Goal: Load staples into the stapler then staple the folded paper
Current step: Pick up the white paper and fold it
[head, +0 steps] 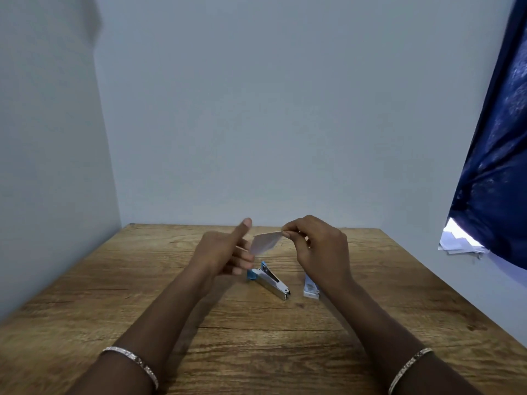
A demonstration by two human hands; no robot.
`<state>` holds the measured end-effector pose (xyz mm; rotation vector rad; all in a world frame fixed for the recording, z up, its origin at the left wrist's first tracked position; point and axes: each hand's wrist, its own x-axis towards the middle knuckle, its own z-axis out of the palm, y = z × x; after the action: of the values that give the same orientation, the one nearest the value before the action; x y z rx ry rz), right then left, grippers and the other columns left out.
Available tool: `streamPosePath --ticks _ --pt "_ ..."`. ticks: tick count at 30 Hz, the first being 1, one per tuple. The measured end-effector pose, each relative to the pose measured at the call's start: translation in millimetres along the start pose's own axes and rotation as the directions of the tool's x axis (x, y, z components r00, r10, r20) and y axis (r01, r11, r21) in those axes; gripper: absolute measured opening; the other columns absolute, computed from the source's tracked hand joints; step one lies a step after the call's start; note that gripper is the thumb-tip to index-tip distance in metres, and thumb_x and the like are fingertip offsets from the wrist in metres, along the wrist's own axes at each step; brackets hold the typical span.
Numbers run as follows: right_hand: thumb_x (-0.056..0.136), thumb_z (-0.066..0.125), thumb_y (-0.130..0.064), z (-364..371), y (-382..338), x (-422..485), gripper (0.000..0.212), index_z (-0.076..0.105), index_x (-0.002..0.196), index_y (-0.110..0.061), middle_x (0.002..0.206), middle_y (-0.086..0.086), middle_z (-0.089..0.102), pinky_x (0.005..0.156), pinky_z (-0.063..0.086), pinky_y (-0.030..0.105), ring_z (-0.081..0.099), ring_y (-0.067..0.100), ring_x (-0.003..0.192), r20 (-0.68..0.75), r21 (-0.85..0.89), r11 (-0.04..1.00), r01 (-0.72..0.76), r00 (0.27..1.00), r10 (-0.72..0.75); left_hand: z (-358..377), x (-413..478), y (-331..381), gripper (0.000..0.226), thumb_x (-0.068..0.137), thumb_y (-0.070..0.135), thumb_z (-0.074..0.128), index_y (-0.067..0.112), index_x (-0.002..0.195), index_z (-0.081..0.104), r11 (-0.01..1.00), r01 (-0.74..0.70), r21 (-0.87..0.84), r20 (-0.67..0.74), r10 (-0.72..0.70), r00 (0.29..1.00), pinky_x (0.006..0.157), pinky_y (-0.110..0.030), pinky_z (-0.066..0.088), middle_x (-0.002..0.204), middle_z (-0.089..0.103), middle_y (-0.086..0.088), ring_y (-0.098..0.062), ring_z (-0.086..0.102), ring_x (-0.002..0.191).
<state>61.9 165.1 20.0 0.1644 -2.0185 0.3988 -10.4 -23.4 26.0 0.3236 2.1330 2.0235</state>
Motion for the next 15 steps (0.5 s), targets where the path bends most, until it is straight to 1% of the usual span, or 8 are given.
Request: streamPosePath --ticks 1,3,5,7,8,10,12,15 --pt "0.088 0.075 -0.013 0.3 -0.8 -0.4 0.006 0.076 0.086 -0.019 0.080 -0.008 0.073 0.057 0.054 0.036 0.067 0.012 0.068 -0.003 -0.015 1.000 0.017 1.000 -0.017 2.1 -0.8 0.6 0.061 0.077 0.063 0.072 0.004 0.091 0.072 0.994 0.108 -0.030 0.068 -0.106 0.992 0.041 -0.019 0.046 0.072 0.078 -0.012 -0.015 0.071 0.052" --pt "0.088 0.075 -0.014 -0.4 -1.4 -0.4 0.005 0.076 0.087 -0.019 0.081 -0.008 0.074 0.054 0.053 0.033 0.068 0.013 0.067 -0.027 -0.043 0.998 0.040 0.999 -0.041 6.1 -1.2 0.2 0.056 0.075 0.053 0.078 0.004 0.101 0.068 0.968 0.213 -0.136 0.120 -0.198 0.973 0.037 -0.016 0.042 0.080 0.080 -0.011 -0.011 0.072 0.054" --pt "0.087 0.077 -0.013 -1.9 -0.4 -0.2 0.005 0.077 0.090 -0.018 0.084 -0.007 0.076 0.053 0.053 0.030 0.070 0.013 0.067 -0.069 -0.064 0.996 0.056 0.996 -0.061 6.4 -0.8 0.0 0.058 0.071 0.041 0.084 0.003 0.109 0.064 0.914 0.262 -0.310 0.165 -0.220 0.961 0.038 -0.017 0.048 0.089 0.080 -0.016 -0.013 0.076 0.062" --pt "0.085 0.081 -0.013 -3.1 1.1 -0.2 0.008 0.080 0.092 -0.017 0.084 -0.006 0.078 0.054 0.055 0.028 0.073 0.013 0.068 -0.111 -0.066 0.996 0.056 0.992 -0.063 3.2 -2.1 2.1 0.066 0.063 0.029 0.090 -0.001 0.114 0.060 0.810 0.320 -0.491 0.227 -0.236 0.945 0.041 -0.021 0.055 0.095 0.078 -0.022 -0.020 0.078 0.070" --pt "0.083 0.082 -0.014 -3.3 1.6 -0.3 0.009 0.081 0.092 -0.017 0.082 -0.006 0.079 0.053 0.055 0.028 0.073 0.014 0.066 -0.129 -0.065 0.997 0.053 0.990 -0.061 1.6 -2.6 3.0 0.070 0.059 0.023 0.091 -0.003 0.115 0.058 0.765 0.337 -0.548 0.244 -0.239 0.940 0.043 -0.023 0.057 0.093 0.078 -0.023 -0.023 0.079 0.073" --pt "0.082 0.084 -0.014 -2.3 1.6 -1.0 0.011 0.082 0.092 -0.017 0.075 -0.005 0.079 0.050 0.055 0.028 0.072 0.015 0.057 -0.145 -0.071 0.997 0.043 0.988 -0.053 0.8 -2.5 3.7 0.075 0.055 0.019 0.092 -0.005 0.115 0.055 0.732 0.360 -0.579 0.254 -0.258 0.932 0.043 -0.025 0.058 0.089 0.077 -0.025 -0.024 0.078 0.071" --pt "0.083 0.083 -0.017 -1.1 1.4 -1.2 0.010 0.082 0.093 -0.017 0.069 -0.005 0.078 0.048 0.054 0.028 0.070 0.016 0.052 -0.139 -0.062 0.997 0.037 0.989 -0.045 1.6 -3.3 4.5 0.075 0.055 0.024 0.094 -0.004 0.112 0.055 0.738 0.406 -0.539 0.274 -0.302 0.913 0.040 -0.025 0.058 0.090 0.077 -0.026 -0.022 0.076 0.061" --pt "0.086 0.080 -0.020 0.5 2.2 -2.0 0.010 0.082 0.096 -0.019 0.074 -0.007 0.079 0.052 0.057 0.031 0.074 0.014 0.060 -0.107 -0.018 1.000 0.023 0.994 -0.025 1.7 -3.1 4.8 0.069 0.059 0.030 0.092 -0.007 0.108 0.061 0.751 0.459 -0.475 0.335 -0.328 0.883 0.041 -0.025 0.058 0.090 0.076 -0.025 -0.019 0.073 0.051"
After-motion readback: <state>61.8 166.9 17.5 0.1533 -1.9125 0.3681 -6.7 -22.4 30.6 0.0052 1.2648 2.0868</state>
